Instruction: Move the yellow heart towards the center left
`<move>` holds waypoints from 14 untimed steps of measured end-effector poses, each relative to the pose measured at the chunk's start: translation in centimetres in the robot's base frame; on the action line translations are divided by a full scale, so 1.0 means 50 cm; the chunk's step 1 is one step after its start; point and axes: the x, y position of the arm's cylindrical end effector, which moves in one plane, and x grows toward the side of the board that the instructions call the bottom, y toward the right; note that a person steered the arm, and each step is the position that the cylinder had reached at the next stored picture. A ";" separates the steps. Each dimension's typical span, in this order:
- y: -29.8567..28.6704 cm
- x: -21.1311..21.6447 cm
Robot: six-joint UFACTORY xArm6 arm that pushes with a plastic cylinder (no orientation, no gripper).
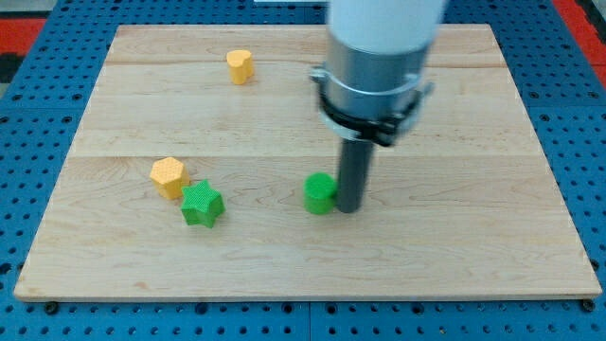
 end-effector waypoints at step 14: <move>-0.306 -0.405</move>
